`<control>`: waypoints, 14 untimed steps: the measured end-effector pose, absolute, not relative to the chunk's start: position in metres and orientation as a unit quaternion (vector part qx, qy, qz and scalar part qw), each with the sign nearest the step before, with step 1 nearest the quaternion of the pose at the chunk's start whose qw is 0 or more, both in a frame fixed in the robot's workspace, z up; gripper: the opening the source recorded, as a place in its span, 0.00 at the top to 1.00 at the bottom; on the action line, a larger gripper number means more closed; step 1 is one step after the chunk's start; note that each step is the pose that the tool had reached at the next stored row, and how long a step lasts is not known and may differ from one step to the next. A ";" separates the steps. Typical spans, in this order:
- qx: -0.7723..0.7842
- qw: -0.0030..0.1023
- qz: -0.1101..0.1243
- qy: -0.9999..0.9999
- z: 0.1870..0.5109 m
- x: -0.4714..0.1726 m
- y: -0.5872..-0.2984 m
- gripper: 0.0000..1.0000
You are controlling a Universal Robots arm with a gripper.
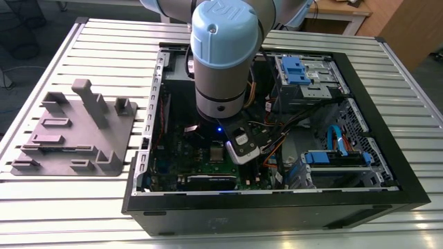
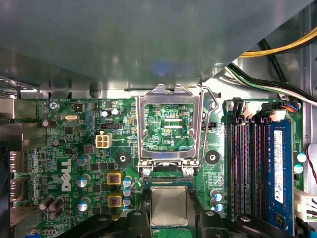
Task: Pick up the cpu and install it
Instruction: 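Place the cpu into insertion slot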
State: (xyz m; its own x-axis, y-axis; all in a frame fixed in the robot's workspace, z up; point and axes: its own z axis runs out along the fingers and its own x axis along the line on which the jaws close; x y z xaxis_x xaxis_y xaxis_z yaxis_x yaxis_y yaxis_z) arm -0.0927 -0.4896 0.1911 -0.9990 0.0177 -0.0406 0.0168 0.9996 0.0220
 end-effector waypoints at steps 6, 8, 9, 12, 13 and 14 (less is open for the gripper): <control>0.009 0.020 0.011 1.000 0.191 -0.093 -0.490 0.61; 0.009 0.020 0.011 1.000 0.191 -0.093 -0.490 0.61; 0.009 0.020 0.011 1.000 0.191 -0.093 -0.490 0.61; 0.009 0.021 0.011 1.000 0.192 -0.093 -0.489 0.61; 0.009 0.021 0.011 1.000 0.192 -0.093 -0.489 0.61; 0.009 0.021 0.011 1.000 0.192 -0.093 -0.489 0.61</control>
State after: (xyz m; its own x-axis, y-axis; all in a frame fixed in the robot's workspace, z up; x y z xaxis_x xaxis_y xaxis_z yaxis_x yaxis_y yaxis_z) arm -0.0927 -0.4895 0.1925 -0.9990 0.0177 -0.0409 0.0168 0.9996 0.0226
